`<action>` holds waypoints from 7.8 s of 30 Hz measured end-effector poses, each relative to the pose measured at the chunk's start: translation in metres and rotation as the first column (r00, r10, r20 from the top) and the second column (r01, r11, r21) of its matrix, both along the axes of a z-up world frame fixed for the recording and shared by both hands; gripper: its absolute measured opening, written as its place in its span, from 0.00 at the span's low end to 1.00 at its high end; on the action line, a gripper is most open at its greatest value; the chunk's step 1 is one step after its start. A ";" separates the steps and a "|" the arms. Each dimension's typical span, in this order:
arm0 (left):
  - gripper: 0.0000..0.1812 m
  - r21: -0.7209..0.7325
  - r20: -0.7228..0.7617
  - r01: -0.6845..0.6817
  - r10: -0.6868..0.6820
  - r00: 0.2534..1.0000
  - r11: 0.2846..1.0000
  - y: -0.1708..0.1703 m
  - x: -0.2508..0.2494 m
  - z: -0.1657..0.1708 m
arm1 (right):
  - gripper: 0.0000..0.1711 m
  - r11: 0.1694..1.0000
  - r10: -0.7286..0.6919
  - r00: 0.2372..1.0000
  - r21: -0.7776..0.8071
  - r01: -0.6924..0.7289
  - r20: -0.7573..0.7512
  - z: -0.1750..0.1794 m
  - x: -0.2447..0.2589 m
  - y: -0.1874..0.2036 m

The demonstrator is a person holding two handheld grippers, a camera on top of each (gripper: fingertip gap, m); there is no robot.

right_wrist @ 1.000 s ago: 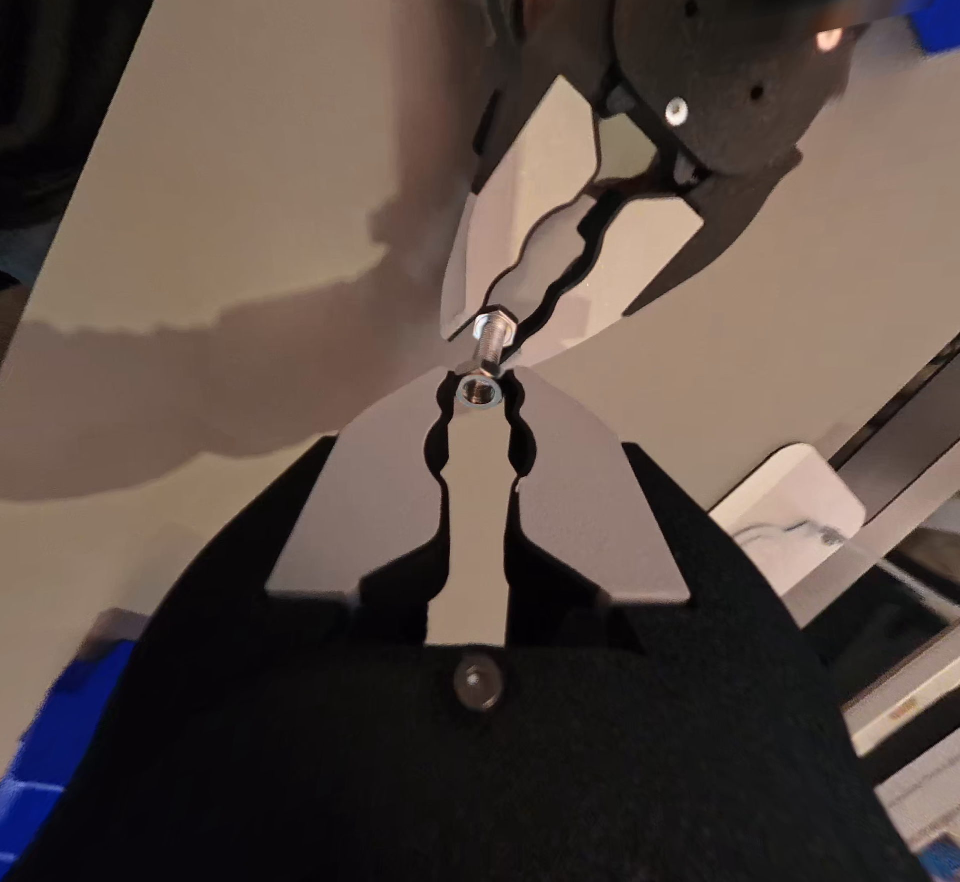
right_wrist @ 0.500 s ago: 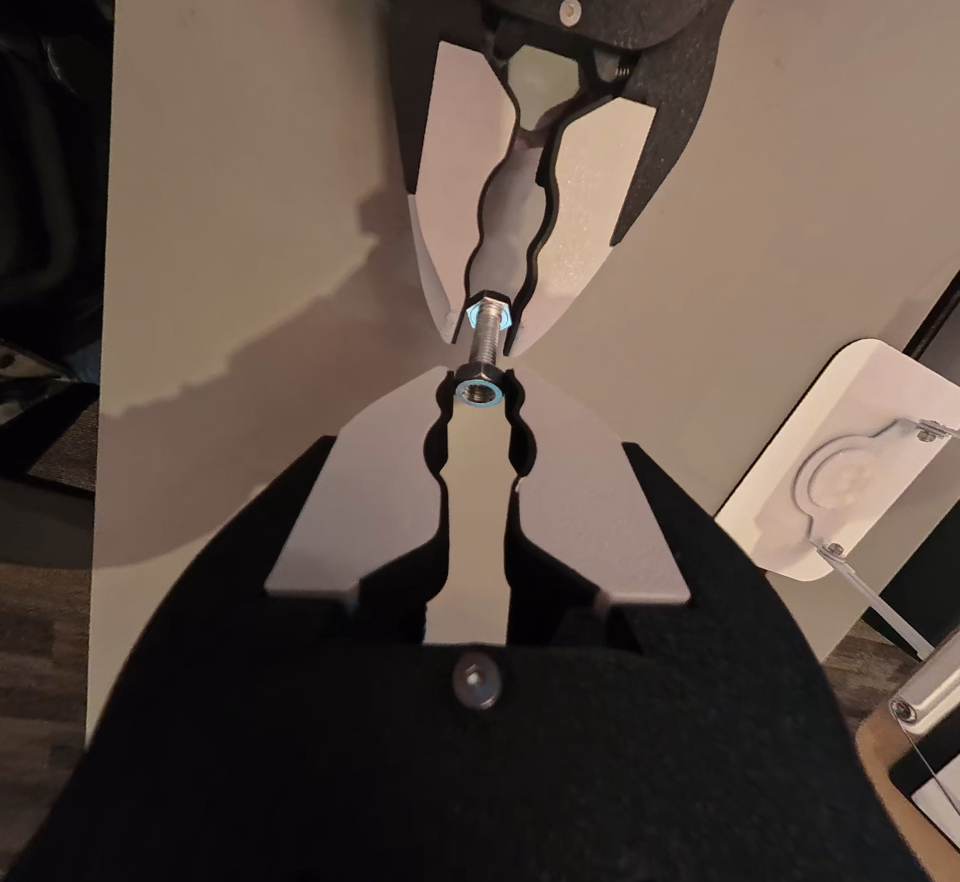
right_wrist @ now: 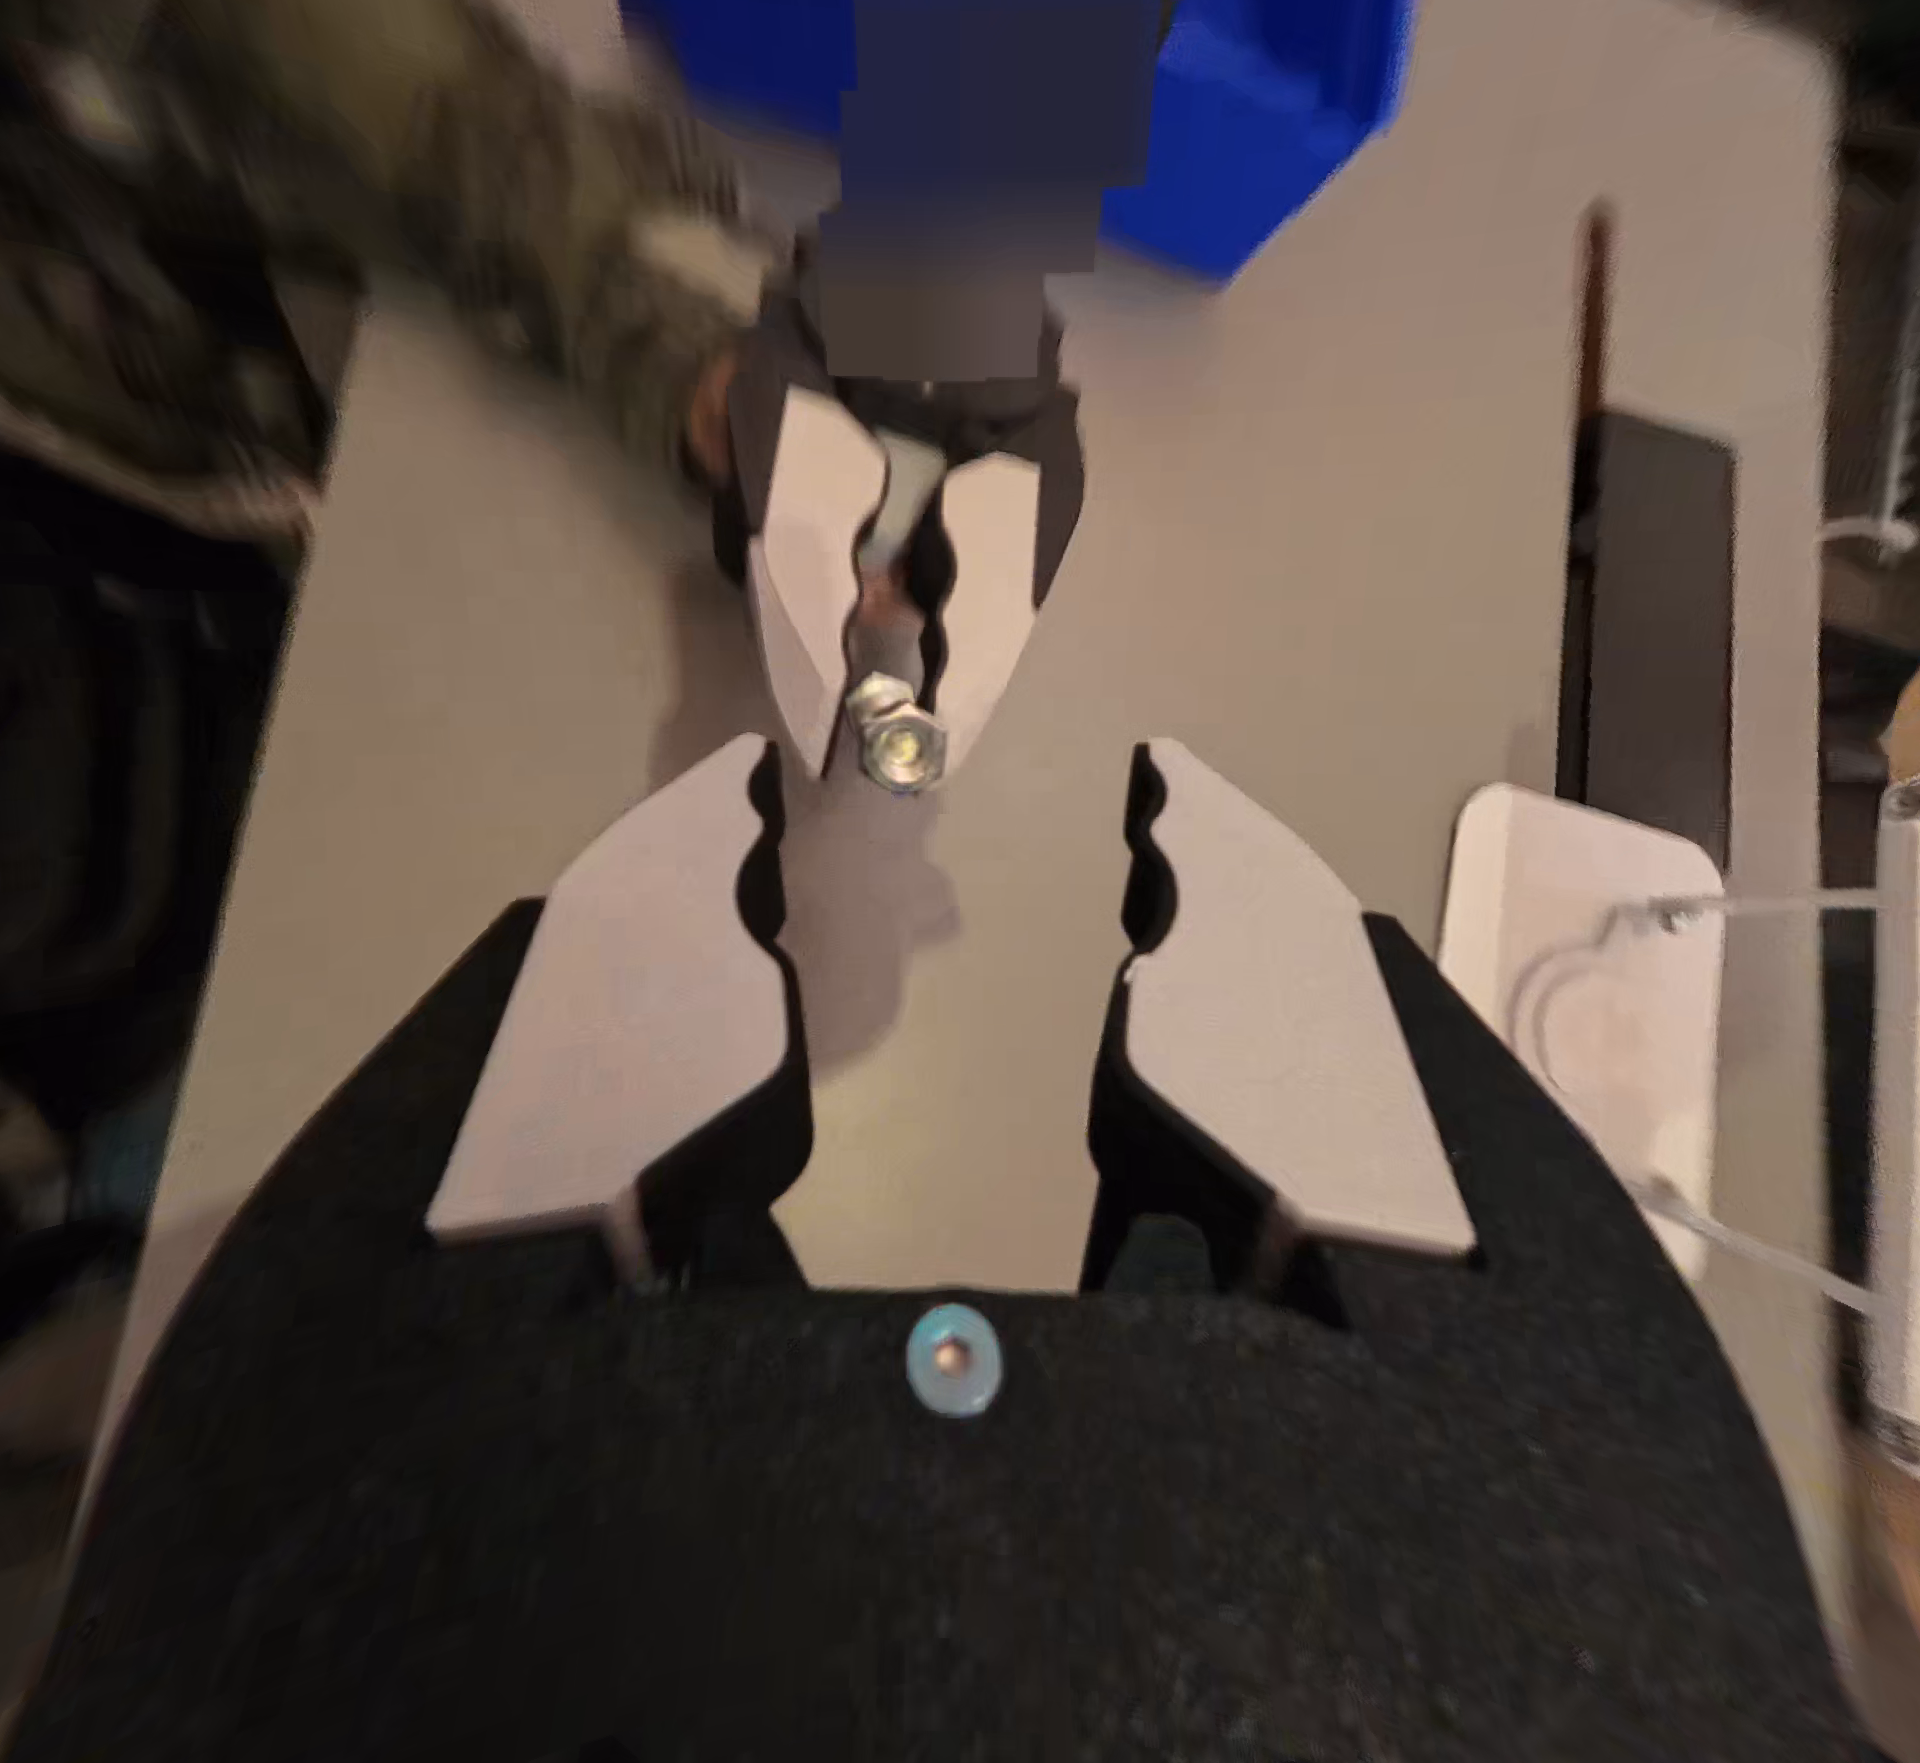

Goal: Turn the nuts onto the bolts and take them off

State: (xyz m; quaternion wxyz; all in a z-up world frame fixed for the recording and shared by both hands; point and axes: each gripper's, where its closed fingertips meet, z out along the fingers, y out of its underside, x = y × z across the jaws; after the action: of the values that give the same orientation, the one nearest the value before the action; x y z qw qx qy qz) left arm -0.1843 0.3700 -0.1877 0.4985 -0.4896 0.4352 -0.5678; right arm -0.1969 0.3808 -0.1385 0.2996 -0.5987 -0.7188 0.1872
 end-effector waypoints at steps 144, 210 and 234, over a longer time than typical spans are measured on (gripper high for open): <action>0.11 0.141 -0.096 0.056 -0.042 0.994 0.988 -0.026 0.016 -0.009 | 0.11 0.918 0.273 0.870 -0.159 -0.363 -0.412 -0.032 -0.008 -0.040; 0.11 0.178 -0.409 -0.166 0.227 0.884 0.970 0.008 0.020 -0.049 | 0.26 0.947 -0.295 0.715 -0.092 0.309 -0.634 -0.044 0.013 -0.006; 0.11 0.207 -0.370 -0.046 0.122 0.921 0.977 -0.010 0.023 -0.044 | 0.11 0.985 0.092 0.924 -0.104 -0.140 -0.372 -0.055 0.001 -0.025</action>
State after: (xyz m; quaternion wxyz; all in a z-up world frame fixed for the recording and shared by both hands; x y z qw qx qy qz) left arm -0.1610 0.3596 -0.2313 0.4739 -0.5578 0.5554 -0.3948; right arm -0.1959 0.3554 -0.1932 0.3777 -0.5278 -0.6710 0.3586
